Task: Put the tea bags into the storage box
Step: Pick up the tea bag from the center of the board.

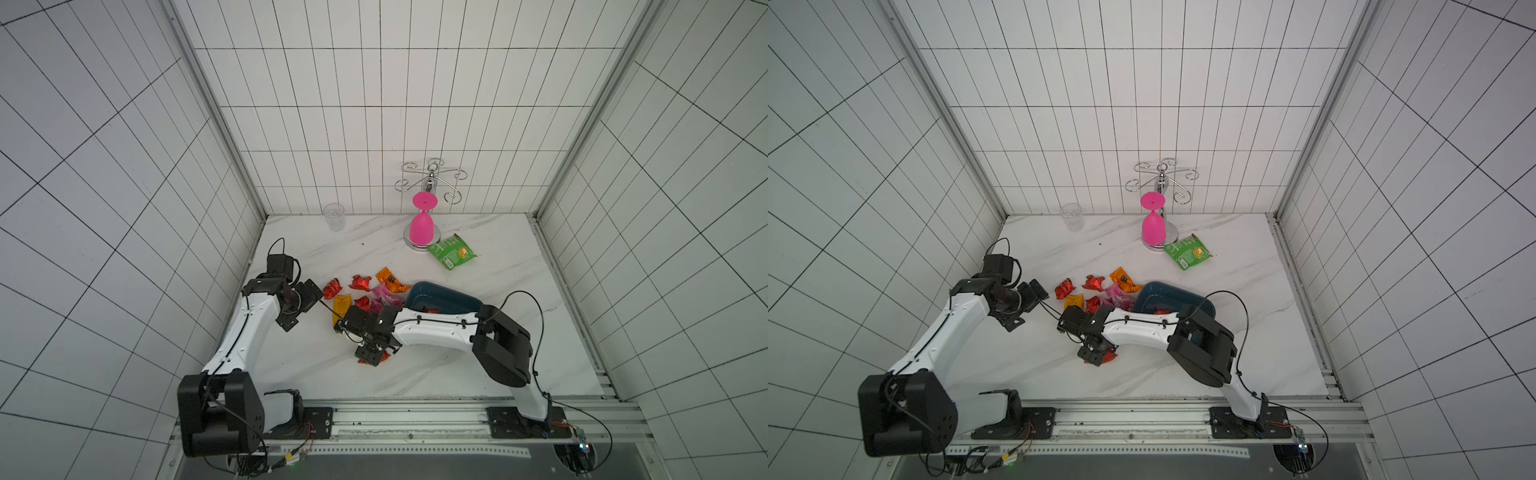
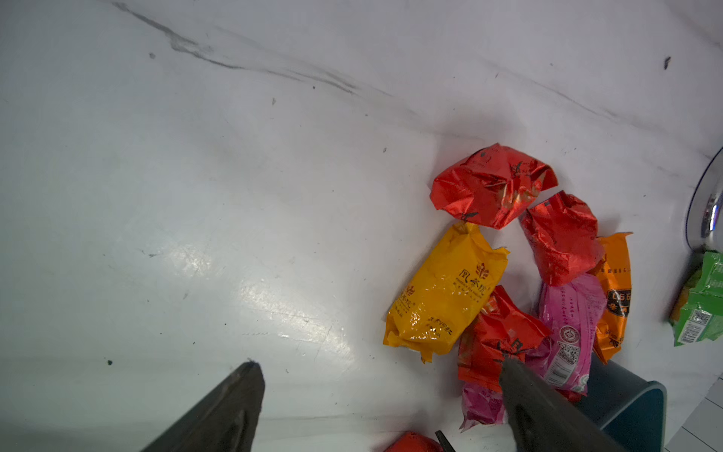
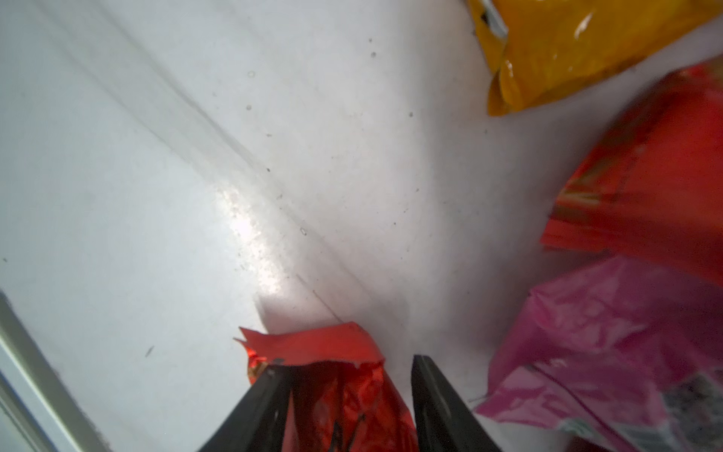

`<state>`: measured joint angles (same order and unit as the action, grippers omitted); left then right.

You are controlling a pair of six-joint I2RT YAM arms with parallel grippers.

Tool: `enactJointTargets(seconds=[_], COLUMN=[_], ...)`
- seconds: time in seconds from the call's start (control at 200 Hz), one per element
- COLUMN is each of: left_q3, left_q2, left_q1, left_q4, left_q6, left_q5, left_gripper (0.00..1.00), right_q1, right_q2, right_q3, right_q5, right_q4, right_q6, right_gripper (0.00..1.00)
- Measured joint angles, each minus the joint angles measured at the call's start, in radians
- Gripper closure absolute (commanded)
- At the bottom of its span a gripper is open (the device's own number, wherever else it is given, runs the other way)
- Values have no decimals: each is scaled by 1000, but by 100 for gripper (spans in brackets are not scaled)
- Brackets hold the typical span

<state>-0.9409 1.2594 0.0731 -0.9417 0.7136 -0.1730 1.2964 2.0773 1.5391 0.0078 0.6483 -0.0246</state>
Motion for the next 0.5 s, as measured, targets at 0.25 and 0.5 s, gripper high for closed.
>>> enactJointTargets(seconds=[0.25, 0.5], left_q3=[13, 33], left_q2=[-24, -19], left_q1=[20, 19], left_q4=[-1, 18], left_q6=[-19, -17], left_q5=[15, -37], left_gripper=[2, 3], right_q1=[0, -27], right_q2=[-11, -153], right_q3=[-6, -32], right_q5=[-17, -8], right_q4=[-5, 10], right_q6=[9, 65], right_gripper=[94, 100])
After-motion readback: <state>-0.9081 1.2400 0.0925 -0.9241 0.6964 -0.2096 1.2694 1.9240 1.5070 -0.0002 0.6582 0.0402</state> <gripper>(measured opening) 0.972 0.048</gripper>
